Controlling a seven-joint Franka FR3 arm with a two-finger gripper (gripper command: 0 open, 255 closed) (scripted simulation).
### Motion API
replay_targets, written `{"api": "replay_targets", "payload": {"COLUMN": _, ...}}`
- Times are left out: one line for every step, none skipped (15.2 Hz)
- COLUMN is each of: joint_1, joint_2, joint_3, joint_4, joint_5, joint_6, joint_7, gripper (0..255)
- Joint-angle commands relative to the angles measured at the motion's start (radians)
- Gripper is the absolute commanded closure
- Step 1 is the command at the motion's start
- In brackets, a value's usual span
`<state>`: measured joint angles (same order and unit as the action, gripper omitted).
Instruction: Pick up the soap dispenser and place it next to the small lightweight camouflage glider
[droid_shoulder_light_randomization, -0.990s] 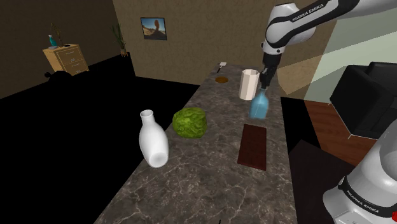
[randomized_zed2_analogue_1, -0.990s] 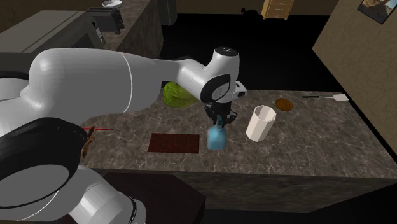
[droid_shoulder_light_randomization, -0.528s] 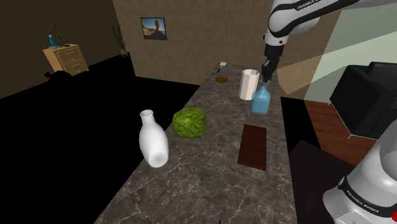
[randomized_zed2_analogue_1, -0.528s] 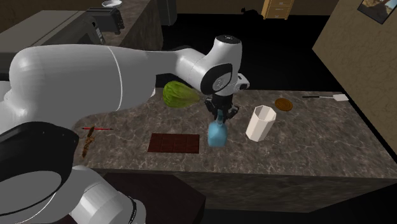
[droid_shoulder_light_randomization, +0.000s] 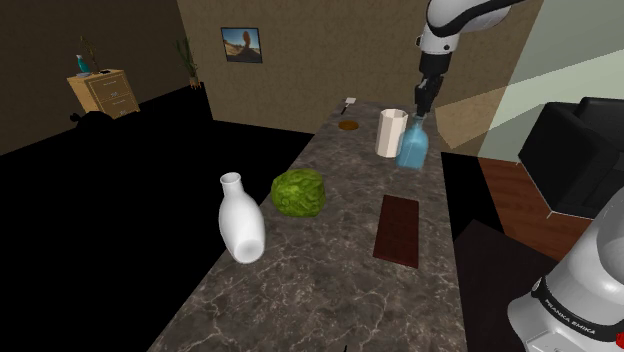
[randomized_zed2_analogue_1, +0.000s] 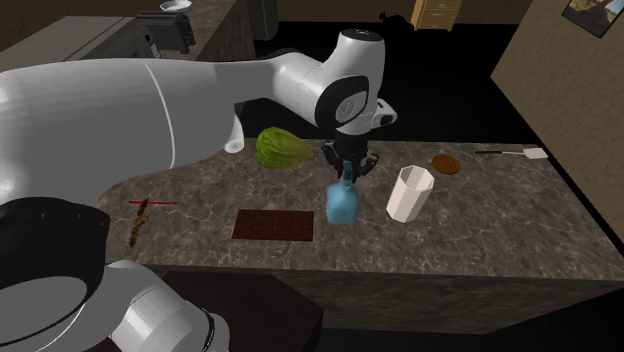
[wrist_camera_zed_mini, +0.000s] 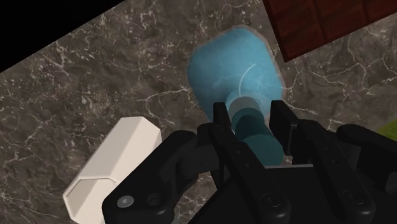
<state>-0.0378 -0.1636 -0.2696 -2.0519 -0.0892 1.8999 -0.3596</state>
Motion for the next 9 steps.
{"api": "replay_targets", "payload": {"joint_1": 0.000, "joint_2": -0.002, "joint_3": 0.000, "joint_4": 0.024, "joint_5": 0.000, "joint_6": -0.026, "joint_7": -0.002, "gripper": 255}}
{"api": "replay_targets", "payload": {"joint_1": 0.000, "joint_2": -0.003, "joint_3": 0.001, "joint_4": 0.036, "joint_5": 0.000, "joint_6": -0.039, "joint_7": -0.002, "gripper": 255}}
{"api": "replay_targets", "payload": {"joint_1": 0.001, "joint_2": -0.004, "joint_3": 0.001, "joint_4": 0.048, "joint_5": 0.001, "joint_6": -0.052, "joint_7": -0.002, "gripper": 255}}
{"api": "replay_targets", "payload": {"joint_1": 0.001, "joint_2": -0.005, "joint_3": 0.002, "joint_4": 0.061, "joint_5": 0.001, "joint_6": -0.066, "joint_7": -0.003, "gripper": 255}}
{"api": "replay_targets", "payload": {"joint_1": 0.001, "joint_2": -0.006, "joint_3": 0.002, "joint_4": 0.074, "joint_5": 0.001, "joint_6": -0.079, "joint_7": -0.003, "gripper": 255}}
{"api": "replay_targets", "payload": {"joint_1": 0.001, "joint_2": -0.006, "joint_3": 0.003, "joint_4": 0.087, "joint_5": 0.001, "joint_6": -0.093, "joint_7": -0.004, "gripper": 255}}
{"api": "replay_targets", "payload": {"joint_1": 0.002, "joint_2": -0.006, "joint_3": 0.003, "joint_4": 0.100, "joint_5": 0.001, "joint_6": -0.106, "joint_7": -0.004, "gripper": 255}}
{"api": "replay_targets", "payload": {"joint_1": 0.002, "joint_2": -0.006, "joint_3": 0.004, "joint_4": 0.113, "joint_5": 0.002, "joint_6": -0.119, "joint_7": -0.005, "gripper": 255}}
{"api": "replay_targets", "payload": {"joint_1": 0.002, "joint_2": -0.006, "joint_3": 0.004, "joint_4": 0.127, "joint_5": 0.002, "joint_6": -0.133, "joint_7": -0.005, "gripper": 255}}
